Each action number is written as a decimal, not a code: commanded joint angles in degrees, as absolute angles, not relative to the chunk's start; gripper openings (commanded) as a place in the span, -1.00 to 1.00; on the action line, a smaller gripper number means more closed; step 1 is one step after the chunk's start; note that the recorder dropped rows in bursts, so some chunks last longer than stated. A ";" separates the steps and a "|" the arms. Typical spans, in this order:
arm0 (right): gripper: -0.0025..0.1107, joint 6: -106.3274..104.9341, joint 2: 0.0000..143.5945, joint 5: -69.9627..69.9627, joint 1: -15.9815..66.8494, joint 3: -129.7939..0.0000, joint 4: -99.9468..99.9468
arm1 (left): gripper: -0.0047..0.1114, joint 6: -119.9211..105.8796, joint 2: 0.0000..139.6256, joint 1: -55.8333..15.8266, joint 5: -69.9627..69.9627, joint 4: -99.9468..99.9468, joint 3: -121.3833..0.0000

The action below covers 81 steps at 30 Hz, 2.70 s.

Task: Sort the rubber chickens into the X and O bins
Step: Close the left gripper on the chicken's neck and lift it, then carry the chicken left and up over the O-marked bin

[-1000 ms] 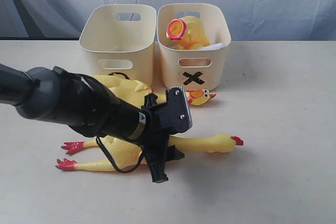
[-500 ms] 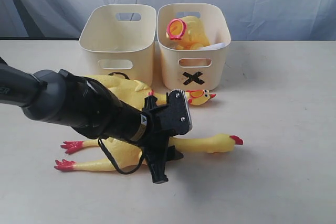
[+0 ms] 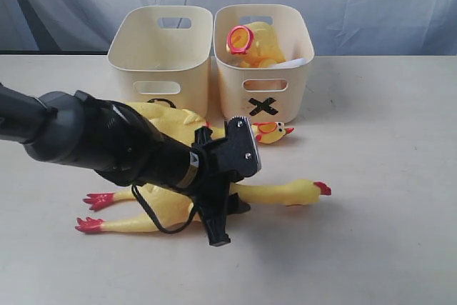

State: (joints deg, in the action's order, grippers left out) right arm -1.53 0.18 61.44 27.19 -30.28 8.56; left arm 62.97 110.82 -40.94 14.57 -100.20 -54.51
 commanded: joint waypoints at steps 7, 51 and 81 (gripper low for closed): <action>-0.96 -1.31 0.00 61.12 27.47 -30.06 8.53 | -0.92 66.35 103.25 -44.13 16.38 -99.95 -54.30; -0.96 -1.31 0.00 61.12 27.47 -30.06 8.53 | -0.92 83.57 83.34 -44.24 5.84 -99.95 -54.30; -0.96 -1.31 0.00 61.12 27.47 -30.06 8.42 | -0.92 82.90 69.12 -12.23 19.64 -72.39 -54.30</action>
State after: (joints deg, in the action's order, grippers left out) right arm -1.28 0.18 61.44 27.19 -30.28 8.46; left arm 83.45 69.84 -16.92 14.41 -78.79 -54.25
